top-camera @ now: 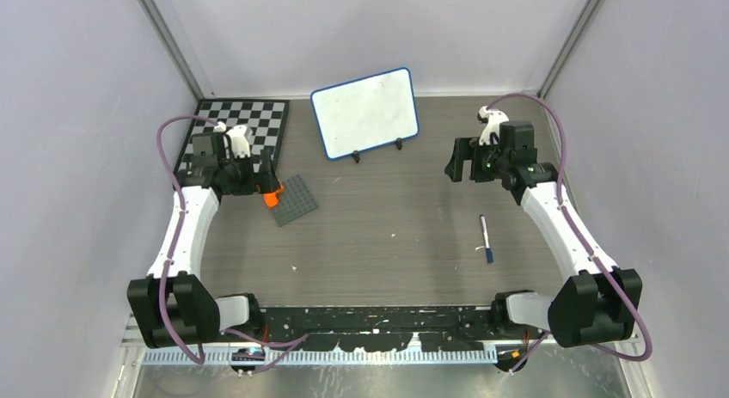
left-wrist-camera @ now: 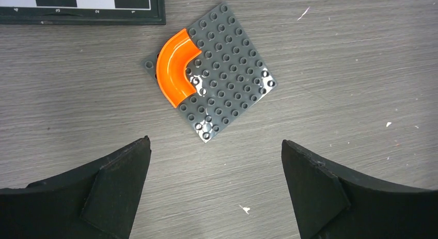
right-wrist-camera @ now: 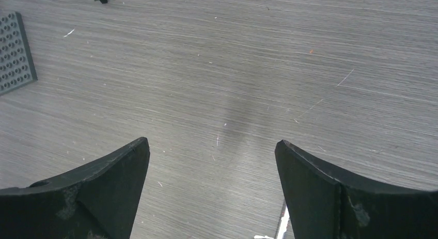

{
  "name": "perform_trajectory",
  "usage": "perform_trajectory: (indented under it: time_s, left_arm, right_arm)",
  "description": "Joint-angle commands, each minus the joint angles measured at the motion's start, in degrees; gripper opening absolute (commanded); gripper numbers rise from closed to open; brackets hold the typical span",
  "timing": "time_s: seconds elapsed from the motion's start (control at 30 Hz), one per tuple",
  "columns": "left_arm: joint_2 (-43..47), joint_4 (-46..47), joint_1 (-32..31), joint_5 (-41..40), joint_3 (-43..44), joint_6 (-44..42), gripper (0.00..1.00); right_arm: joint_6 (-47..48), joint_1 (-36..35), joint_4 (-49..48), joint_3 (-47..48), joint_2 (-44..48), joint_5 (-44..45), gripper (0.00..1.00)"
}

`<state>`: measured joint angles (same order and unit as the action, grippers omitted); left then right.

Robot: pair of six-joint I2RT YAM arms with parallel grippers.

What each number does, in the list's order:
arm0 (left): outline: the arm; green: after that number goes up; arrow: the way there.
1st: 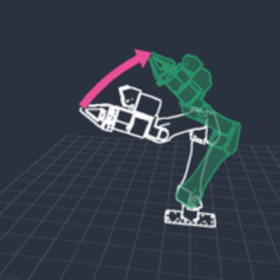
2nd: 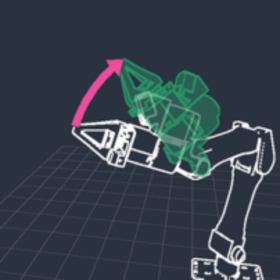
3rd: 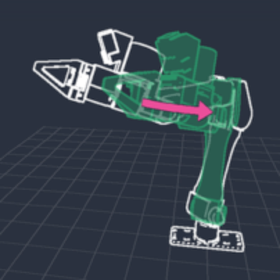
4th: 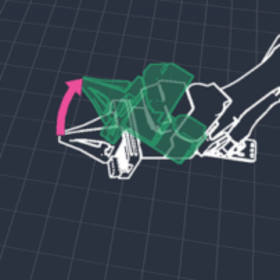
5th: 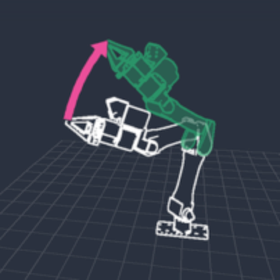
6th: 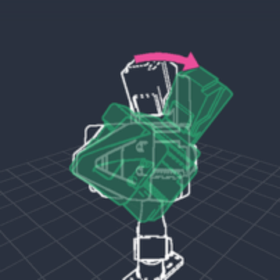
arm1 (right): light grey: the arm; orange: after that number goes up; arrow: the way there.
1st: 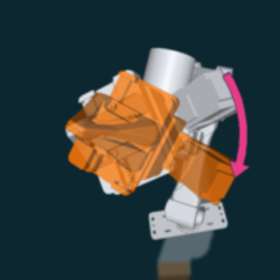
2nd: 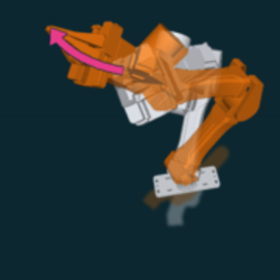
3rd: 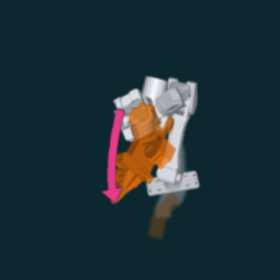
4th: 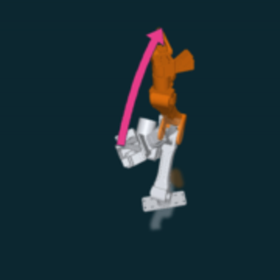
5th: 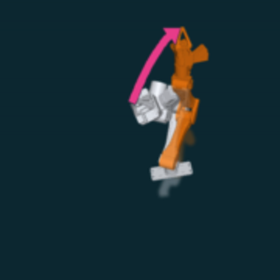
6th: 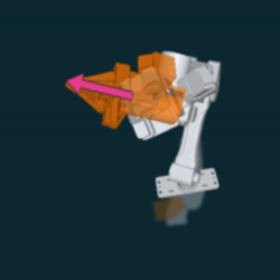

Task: Write a sentence on the whiteboard
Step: Move the whiteboard to the center of the board.

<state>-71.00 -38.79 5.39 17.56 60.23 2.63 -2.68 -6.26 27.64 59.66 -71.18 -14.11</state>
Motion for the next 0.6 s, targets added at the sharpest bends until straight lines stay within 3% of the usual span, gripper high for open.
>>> perform_trajectory:
  time_s: [0.0, 0.3, 0.43, 0.57]
  left_arm:
    - [0.7, 1.9, 0.2, 2.5, 3.1, 1.7, 1.00]
    - [-1.0, 1.8, 0.2, -1.5, 3.7, 4.6, 1.00]
    - [-0.8, 2.0, 0.2, -0.6, 4.2, 5.9, 1.00]
    - [-0.4, 1.4, 0.2, -1.0, 4.5, 6.1, 1.00]
  right_arm:
    - [-3.4, 0.1, -5.9, -1.8, 2.5, 0.8, 0.96]
    - [-5.7, -3.7, -10.2, 5.8, -11.0, 5.5, 0.94]
    - [-6.1, -6.7, -13.0, 10.3, -19.7, 8.5, 0.87]
    - [-7.1, -8.7, -14.7, 15.7, -29.3, 10.5, 0.73]
